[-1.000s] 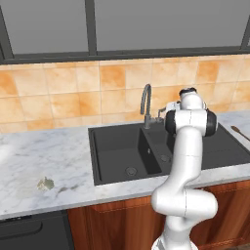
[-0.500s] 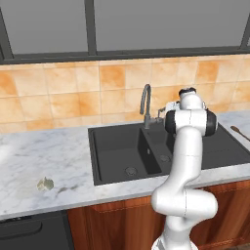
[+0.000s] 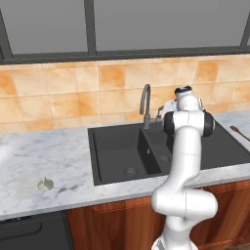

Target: Turn on the sink faucet. Then move the garlic from the counter to the sink. Turn off the sink. Move the vegetable from the sink to the pot next to the stove. Finally move the pot to the front center burner.

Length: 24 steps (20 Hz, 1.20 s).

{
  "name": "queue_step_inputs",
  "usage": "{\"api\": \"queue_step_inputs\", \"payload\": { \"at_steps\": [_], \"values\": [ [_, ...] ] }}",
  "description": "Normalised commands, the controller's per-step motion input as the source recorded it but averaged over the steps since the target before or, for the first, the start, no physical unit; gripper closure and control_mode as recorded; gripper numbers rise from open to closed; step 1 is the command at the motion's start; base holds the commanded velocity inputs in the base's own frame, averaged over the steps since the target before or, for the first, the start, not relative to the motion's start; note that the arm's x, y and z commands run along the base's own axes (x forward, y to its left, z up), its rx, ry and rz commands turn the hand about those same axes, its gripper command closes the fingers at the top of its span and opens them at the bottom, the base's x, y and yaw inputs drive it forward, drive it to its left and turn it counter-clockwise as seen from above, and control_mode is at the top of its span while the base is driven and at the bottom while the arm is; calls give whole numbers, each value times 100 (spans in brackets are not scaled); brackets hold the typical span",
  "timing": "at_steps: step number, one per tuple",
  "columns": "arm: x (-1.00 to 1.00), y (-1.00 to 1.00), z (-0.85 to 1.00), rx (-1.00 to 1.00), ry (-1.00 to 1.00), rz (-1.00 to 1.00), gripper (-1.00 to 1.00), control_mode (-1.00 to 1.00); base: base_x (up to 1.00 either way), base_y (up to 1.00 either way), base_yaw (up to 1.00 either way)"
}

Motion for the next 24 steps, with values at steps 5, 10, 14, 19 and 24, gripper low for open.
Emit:
{"api": "queue_step_inputs", "payload": {
  "at_steps": [5, 10, 14, 19, 24],
  "values": [
    [30, 3, -22, 0, 6, -1, -100, -100, 0, 0, 0],
    [8, 19, -20, 0, 6, 0, -100, -100, 0, 0, 0],
    [11, 41, -13, 0, 3, -3, 100, -100, 0, 0, 0],
    [9, 28, -6, 0, 0, -4, 100, -100, 0, 0, 0],
    [0, 0, -1, 0, 0, -9, 100, -100, 0, 0, 0]
  ]
}}
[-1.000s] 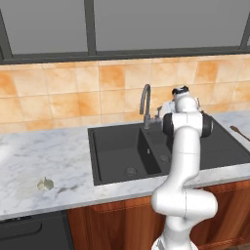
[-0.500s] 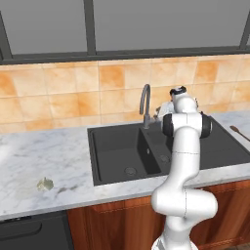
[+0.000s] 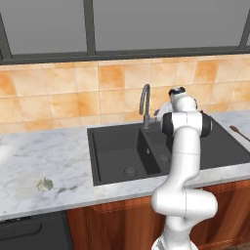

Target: Turn on the sink faucet. Then move the garlic from the counter to the sink. Turn off the sink. Move the vegetable from the sink to the pot next to the stove. Finally move the pot to the front center burner.

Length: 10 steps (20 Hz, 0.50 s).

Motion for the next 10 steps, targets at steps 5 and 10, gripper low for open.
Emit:
{"api": "queue_step_inputs", "payload": {
  "at_steps": [5, 10],
  "values": [
    [0, -2, -2, 0, 0, -8, 100, -100, 0, 0, 0],
    [0, -30, -5, 2, -4, -23, 100, -100, 0, 0, 0]
  ]
}}
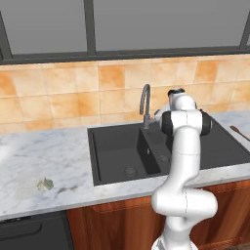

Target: Turn on the sink faucet. Then move the garlic from the counter to the sink. Turn off the sink. Move the vegetable from the sink to the pot next to the stove. Finally move the pot to the front center burner.

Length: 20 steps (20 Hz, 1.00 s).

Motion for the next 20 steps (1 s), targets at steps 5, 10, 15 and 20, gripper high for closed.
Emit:
{"api": "queue_step_inputs", "payload": {
  "at_steps": [5, 10, 15, 20],
  "values": [
    [0, -37, -5, 4, -6, -24, 100, -100, 0, 0, 0],
    [3, -9, -15, -1, 1, -3, 100, -100, 0, 0, 0],
    [8, -30, -21, 2, 2, -4, 100, -100, 0, 0, 0],
    [5, -61, -30, 6, 3, -5, 100, -100, 0, 0, 0]
  ]
}}
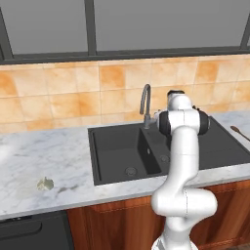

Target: Turn on the sink faucet. Then move the garlic from the counter to the sink. Turn off the sink. Move the vegetable from the sink to the pot next to the stove. Finally move the pot to the front center burner.

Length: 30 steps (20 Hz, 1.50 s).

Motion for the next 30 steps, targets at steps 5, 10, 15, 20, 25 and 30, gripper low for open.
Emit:
{"api": "queue_step_inputs", "payload": {
  "at_steps": [5, 10, 15, 20, 25, 30],
  "values": [
    [1, -70, -42, 6, 3, -5, 100, -100, 0, 0, 0],
    [0, -70, -54, 5, 2, -4, 100, -100, 0, 0, 0],
    [0, -71, -63, 4, 2, -4, 100, -100, 0, 0, 0],
    [0, -65, -70, 1, 3, -4, 100, -100, 0, 0, 0],
    [0, -19, -67, 0, 3, -5, 100, -100, 0, 0, 0],
    [-4, -5, -46, 0, 1, -6, -100, -100, 0, 0, 0]
  ]
}}
